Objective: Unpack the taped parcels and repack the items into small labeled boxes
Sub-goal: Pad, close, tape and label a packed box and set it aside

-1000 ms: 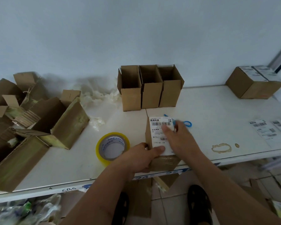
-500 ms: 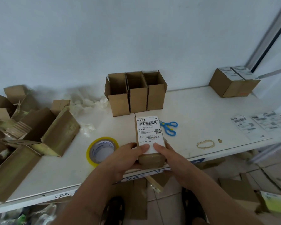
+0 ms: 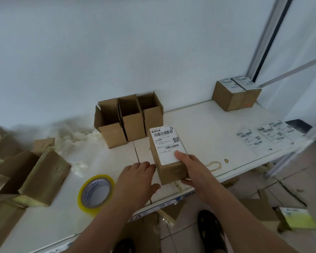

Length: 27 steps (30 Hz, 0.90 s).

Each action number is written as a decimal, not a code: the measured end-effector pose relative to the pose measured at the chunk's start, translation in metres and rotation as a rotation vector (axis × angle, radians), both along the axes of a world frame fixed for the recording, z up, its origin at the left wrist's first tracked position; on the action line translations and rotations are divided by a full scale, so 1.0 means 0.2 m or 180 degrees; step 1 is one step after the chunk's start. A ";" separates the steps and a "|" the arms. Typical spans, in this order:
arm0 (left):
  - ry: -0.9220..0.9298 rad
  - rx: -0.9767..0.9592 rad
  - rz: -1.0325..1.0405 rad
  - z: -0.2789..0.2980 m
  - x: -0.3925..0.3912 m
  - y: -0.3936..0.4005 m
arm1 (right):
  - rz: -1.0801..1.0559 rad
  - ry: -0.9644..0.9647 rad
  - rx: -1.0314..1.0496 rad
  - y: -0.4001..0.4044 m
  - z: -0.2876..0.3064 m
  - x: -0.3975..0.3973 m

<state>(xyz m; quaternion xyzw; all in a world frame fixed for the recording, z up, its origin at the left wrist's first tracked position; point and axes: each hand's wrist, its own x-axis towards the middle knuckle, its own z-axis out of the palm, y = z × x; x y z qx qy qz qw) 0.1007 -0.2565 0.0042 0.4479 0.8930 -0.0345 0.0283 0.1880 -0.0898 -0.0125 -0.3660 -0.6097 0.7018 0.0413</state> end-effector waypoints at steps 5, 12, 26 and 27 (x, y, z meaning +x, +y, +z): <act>0.0144 0.0126 -0.0343 0.06 -0.10 0.30 | -0.0232 0.0073 0.0045 0.25 0.08 -0.04; 0.0373 0.0190 -0.0637 0.06 -0.29 0.86 | -0.0579 0.0125 -0.0021 0.77 0.12 -0.16; 0.0621 0.0602 -0.0709 -0.23 -0.61 1.70 | -0.0981 0.0121 -0.0020 1.55 -0.09 -0.50; 0.0618 0.0625 -0.0703 -0.24 -0.63 1.74 | -0.1013 0.0126 -0.0008 1.58 -0.10 -0.53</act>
